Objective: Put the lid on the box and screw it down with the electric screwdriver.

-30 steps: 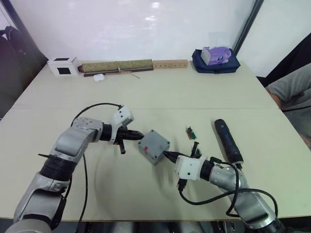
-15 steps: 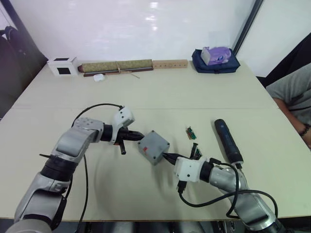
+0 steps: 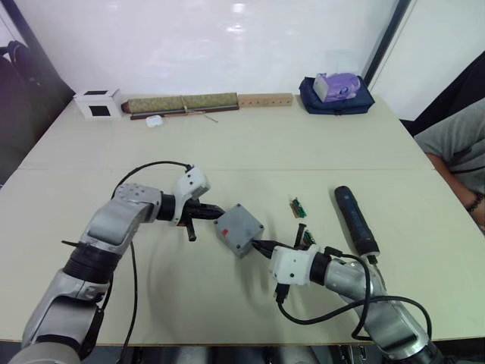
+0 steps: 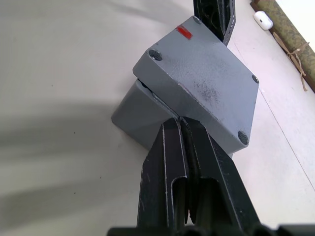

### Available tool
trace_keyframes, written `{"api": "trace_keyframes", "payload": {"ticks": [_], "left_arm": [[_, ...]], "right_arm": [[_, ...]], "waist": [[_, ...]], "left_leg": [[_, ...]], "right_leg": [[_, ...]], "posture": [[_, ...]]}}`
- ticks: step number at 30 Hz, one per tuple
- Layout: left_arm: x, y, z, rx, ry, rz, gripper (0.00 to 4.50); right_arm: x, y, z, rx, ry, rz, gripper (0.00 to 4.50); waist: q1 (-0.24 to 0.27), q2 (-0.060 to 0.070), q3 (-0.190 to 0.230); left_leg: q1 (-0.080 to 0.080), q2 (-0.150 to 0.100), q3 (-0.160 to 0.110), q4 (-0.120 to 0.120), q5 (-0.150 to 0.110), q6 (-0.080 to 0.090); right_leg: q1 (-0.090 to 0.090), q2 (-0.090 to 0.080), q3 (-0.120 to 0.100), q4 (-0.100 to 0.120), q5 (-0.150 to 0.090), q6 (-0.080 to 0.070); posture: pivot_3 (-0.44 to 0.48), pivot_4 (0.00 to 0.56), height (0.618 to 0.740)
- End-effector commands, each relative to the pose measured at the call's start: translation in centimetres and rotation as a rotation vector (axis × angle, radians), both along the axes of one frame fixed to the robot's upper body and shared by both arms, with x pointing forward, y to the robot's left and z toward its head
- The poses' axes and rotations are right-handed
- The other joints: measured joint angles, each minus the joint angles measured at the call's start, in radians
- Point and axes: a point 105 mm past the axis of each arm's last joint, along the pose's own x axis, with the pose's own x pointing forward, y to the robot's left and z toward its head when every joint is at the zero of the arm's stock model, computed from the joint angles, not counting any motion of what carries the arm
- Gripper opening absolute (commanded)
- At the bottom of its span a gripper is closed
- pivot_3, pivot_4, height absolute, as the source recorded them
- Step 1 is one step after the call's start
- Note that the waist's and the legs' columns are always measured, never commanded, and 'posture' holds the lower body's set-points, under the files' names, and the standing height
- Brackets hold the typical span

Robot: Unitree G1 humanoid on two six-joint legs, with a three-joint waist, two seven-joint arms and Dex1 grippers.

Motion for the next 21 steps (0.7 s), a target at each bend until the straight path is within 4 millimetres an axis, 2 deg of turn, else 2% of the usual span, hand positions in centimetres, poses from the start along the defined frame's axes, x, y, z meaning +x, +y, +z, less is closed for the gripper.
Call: {"api": "trace_keyframes", "payload": {"ticks": [1,10,21], "left_arm": [[-0.26,-0.12,0.73,-0.012,-0.019,-0.041,0.0],[-0.17,-0.96,0.67,-0.029,-0.042,-0.042,0.0],[0.28,-0.35,0.88,-0.03,-0.046,-0.013,0.0]], "right_arm": [[0.05,-0.13,0.62,0.008,-0.024,-0.009,0.05],[0.58,-0.18,1.02,0.018,-0.039,-0.025,0.05],[0.49,-0.15,0.8,0.01,-0.032,-0.024,0.05]], "waist": [[0.0,0.0,0.0],[0.0,0.0,0.0],[-0.001,0.0,0.0]], "left_leg": [[0.0,0.0,0.0,0.0,0.0,0.0],[0.0,0.0,0.0,0.0,0.0,0.0],[0.0,0.0,0.0,0.002,0.0,0.0]], "right_leg": [[0.0,0.0,0.0,0.0,0.0,0.0],[0.0,0.0,0.0,0.0,0.0,0.0],[0.0,0.0,0.0,0.002,0.0,0.0]], "posture": [[0.0,0.15,0.74],[0.0,0.15,0.74],[0.0,0.15,0.74]]}}
